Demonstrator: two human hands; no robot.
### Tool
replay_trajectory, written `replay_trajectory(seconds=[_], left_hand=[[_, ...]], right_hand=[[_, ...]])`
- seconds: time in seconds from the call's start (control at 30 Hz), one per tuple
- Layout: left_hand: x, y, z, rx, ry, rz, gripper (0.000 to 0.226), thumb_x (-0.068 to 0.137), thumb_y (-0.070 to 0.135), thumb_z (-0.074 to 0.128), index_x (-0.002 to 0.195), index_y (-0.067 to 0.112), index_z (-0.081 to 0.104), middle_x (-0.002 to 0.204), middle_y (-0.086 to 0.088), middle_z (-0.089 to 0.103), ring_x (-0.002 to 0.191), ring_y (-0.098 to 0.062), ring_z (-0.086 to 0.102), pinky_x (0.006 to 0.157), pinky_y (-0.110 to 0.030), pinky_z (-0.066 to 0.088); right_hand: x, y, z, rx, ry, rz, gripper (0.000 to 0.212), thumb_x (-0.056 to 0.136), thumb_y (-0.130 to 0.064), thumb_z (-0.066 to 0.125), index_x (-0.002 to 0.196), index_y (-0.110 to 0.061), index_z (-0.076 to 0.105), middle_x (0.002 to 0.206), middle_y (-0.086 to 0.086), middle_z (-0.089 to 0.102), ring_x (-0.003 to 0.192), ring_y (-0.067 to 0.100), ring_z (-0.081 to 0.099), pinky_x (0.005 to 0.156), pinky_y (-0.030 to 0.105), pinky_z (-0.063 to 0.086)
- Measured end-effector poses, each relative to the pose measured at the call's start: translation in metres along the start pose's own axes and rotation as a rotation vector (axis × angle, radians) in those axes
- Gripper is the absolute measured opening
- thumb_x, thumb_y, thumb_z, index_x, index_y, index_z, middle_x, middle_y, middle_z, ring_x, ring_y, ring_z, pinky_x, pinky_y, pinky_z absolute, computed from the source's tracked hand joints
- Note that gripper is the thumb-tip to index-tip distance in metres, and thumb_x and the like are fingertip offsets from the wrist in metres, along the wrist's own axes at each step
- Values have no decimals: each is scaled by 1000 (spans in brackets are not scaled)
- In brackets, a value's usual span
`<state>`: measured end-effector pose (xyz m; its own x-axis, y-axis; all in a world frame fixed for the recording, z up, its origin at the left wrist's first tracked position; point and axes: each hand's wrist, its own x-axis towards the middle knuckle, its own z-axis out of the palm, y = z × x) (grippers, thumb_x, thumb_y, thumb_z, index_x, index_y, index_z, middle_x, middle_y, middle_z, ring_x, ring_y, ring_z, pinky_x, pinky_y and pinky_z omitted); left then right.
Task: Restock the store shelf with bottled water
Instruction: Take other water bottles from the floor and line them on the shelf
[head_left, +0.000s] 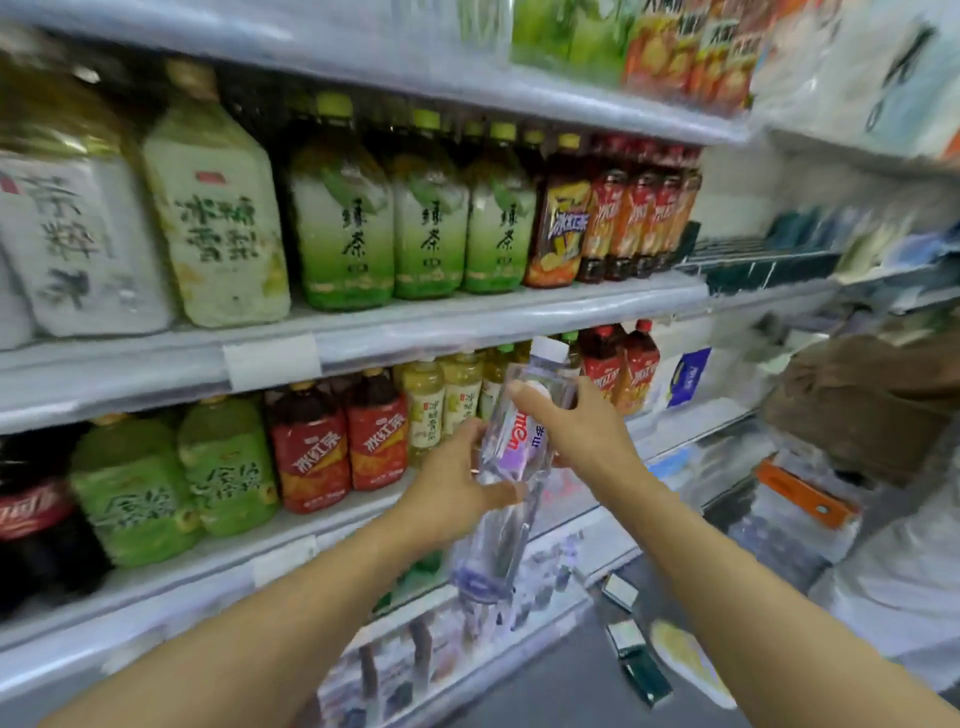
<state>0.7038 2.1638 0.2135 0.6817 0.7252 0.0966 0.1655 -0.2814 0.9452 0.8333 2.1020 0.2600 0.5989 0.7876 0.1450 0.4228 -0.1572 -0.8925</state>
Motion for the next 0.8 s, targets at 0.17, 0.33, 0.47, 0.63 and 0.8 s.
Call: replay_trajectory(seconds=[0.17,0.33,0.47,0.63,0.8], left_hand=[[-11,65,-51,37,143,75,64,53,37,80,110,26,52,107,0,68,98,-19,65,92,-46,50],[-34,121,-107,34,329,116,39,74,13,78,91,31,48,99,-8,68,91,-23,66,83,-37,54],[-58,156,-154,53,456,153,39,74,15,78,97,29,50,91,-3,70,87,-21,67,81,-37,52],[-96,193,-210,128,590,169,41,77,23,75,111,25,50,98,0,66,92,-16,63,77,-30,50],[-118,221,-266,147,649,182,42,79,25,74,114,22,50,95,-3,69,85,-16,67,74,-35,55]], right_hand=[[-7,-85,-10,-37,-52,-197,52,76,-64,61,104,-21,52,94,-4,61,86,14,59,70,33,48],[-18,-157,-9,-77,-77,-465,52,85,-56,57,126,-27,44,115,-11,53,108,11,51,86,28,40],[-20,-202,4,-68,-35,-631,49,90,-43,57,133,-23,43,121,-4,52,110,11,49,89,26,38],[-13,-245,31,-177,-27,-751,53,89,-29,62,136,-20,40,132,0,45,120,11,42,98,25,33],[-7,-290,67,-203,-76,-827,56,89,-29,62,138,-20,35,136,0,39,128,16,37,105,29,32]])
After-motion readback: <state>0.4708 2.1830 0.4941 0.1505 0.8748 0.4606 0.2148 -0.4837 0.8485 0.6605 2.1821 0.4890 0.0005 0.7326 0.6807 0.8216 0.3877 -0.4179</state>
